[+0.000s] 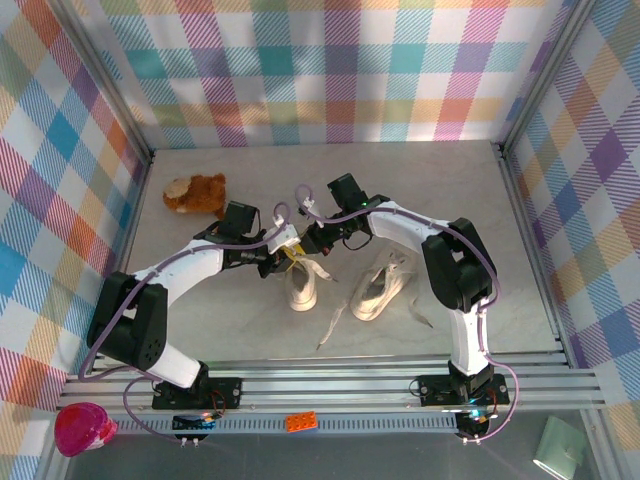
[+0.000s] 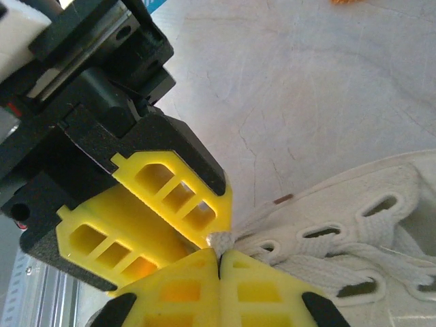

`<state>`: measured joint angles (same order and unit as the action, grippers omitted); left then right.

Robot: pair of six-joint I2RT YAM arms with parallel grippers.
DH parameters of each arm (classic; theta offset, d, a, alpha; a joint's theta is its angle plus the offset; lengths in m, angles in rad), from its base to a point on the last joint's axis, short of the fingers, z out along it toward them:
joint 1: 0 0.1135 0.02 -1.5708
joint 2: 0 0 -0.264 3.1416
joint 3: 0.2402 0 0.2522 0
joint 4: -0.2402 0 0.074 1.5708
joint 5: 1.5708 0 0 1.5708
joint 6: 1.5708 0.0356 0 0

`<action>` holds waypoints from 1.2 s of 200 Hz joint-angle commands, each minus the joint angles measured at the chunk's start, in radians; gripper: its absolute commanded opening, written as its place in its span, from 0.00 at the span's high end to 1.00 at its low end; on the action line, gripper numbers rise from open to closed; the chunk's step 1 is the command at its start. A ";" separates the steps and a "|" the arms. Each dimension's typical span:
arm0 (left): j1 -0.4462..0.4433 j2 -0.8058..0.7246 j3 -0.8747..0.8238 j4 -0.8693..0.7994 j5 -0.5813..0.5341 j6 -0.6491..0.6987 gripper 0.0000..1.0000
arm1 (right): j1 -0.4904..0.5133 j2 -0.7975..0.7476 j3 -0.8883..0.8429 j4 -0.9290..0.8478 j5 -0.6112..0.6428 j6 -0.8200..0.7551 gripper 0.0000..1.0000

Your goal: Tie the shoes

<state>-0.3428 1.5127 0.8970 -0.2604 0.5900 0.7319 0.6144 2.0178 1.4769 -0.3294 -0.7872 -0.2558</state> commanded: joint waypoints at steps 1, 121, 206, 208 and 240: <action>0.000 0.001 0.022 0.003 -0.007 -0.010 0.84 | -0.005 0.002 0.008 -0.020 -0.050 -0.039 1.00; 0.036 0.024 0.054 0.015 0.001 -0.132 0.98 | -0.010 -0.032 -0.046 0.049 -0.046 0.000 1.00; 0.042 -0.002 0.047 0.033 0.009 -0.045 0.47 | -0.043 -0.041 -0.057 0.098 -0.061 0.054 1.00; 0.042 -0.002 0.048 0.033 0.011 -0.040 0.47 | -0.043 -0.040 -0.056 0.097 -0.063 0.053 1.00; 0.042 0.035 0.096 -0.001 0.049 0.020 0.41 | -0.045 -0.027 -0.039 0.077 -0.079 0.046 1.00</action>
<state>-0.3088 1.5288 0.9333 -0.2520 0.5865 0.6731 0.5751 2.0109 1.4193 -0.2413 -0.8059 -0.2020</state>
